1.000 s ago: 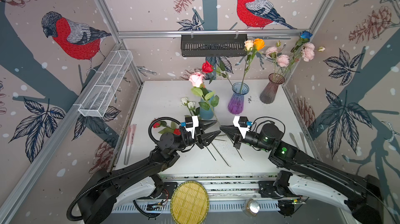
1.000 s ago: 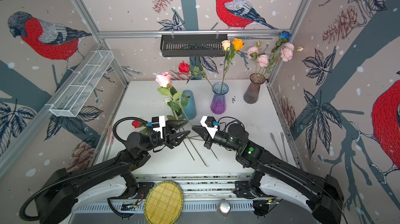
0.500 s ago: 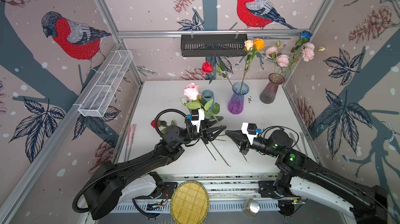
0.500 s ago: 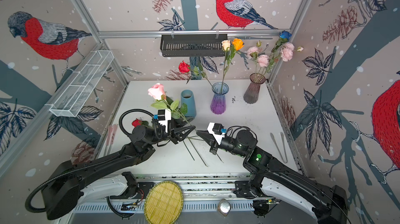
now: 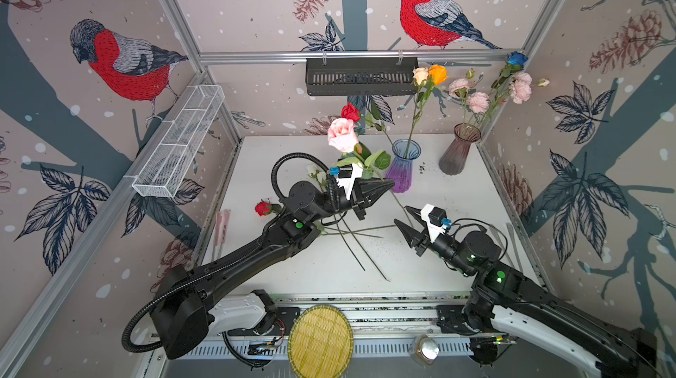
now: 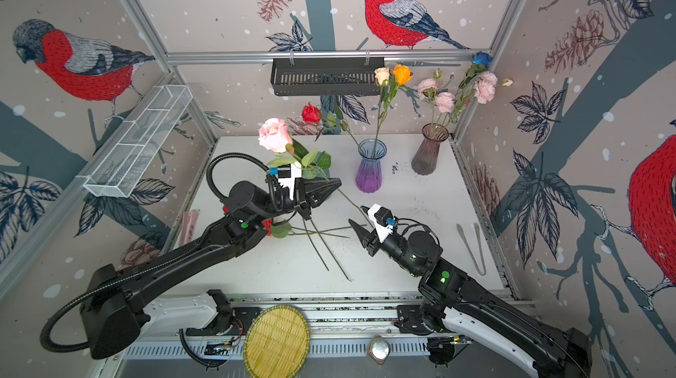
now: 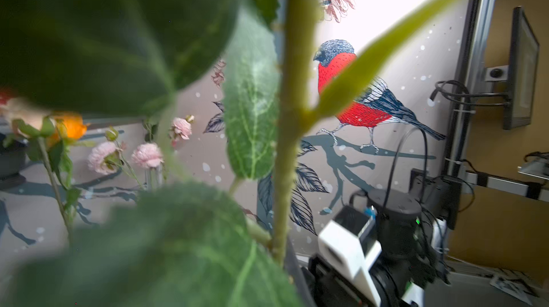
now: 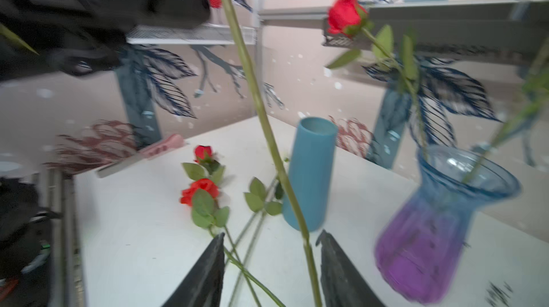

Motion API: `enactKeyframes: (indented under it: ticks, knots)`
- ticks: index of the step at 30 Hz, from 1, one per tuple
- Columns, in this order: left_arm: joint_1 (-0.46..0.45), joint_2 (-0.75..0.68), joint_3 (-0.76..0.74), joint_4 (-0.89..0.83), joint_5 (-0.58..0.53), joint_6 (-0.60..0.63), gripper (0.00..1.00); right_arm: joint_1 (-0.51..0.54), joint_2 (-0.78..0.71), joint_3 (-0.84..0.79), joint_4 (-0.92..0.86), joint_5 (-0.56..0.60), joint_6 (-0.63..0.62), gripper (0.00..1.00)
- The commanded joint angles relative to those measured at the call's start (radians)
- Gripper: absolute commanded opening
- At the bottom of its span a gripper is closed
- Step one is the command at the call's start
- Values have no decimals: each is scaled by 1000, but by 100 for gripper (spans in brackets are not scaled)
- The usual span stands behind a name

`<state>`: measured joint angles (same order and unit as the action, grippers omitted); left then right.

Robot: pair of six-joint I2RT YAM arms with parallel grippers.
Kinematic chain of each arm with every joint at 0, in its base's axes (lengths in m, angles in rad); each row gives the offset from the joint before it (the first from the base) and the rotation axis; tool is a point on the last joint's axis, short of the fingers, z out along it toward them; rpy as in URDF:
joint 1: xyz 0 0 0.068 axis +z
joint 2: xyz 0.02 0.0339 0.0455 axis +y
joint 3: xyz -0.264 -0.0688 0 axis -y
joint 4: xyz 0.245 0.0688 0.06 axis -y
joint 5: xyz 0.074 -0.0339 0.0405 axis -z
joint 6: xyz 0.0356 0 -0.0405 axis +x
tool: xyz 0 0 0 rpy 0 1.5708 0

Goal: Arrange the flowers into the vase
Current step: 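Carry the pink rose with the left gripper over the blue-purple vase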

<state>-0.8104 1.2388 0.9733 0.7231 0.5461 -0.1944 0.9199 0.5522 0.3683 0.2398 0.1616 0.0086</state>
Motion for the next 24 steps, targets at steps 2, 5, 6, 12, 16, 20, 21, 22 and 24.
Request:
enactKeyframes:
  ticks: [2,5,6,12,16,20,21,22,24]
  knots:
    - [-1,85,206,-231,-81,201,0,-1,-30,-111,6,304,50,53]
    - [-1,183,380,-310,-105,288,0,-1,-56,-199,64,244,70,53]
    - [-1,222,441,-339,-115,316,0,-1,-59,-233,102,207,65,53]
    - [0,435,732,-449,-183,455,0,6,-33,-338,269,-48,30,48]
    - [2,554,882,-506,-244,513,0,19,-2,-324,274,-68,13,45]
    - [3,622,956,-506,-285,539,0,23,-6,-317,256,-72,16,43]
    - [4,633,977,-513,-285,542,0,21,-6,-319,258,-67,16,43]
    - [3,646,1001,-522,-286,546,0,21,-5,-320,259,-65,15,43]
    - [4,669,1042,-543,-294,556,0,21,-5,-319,259,-61,14,43]
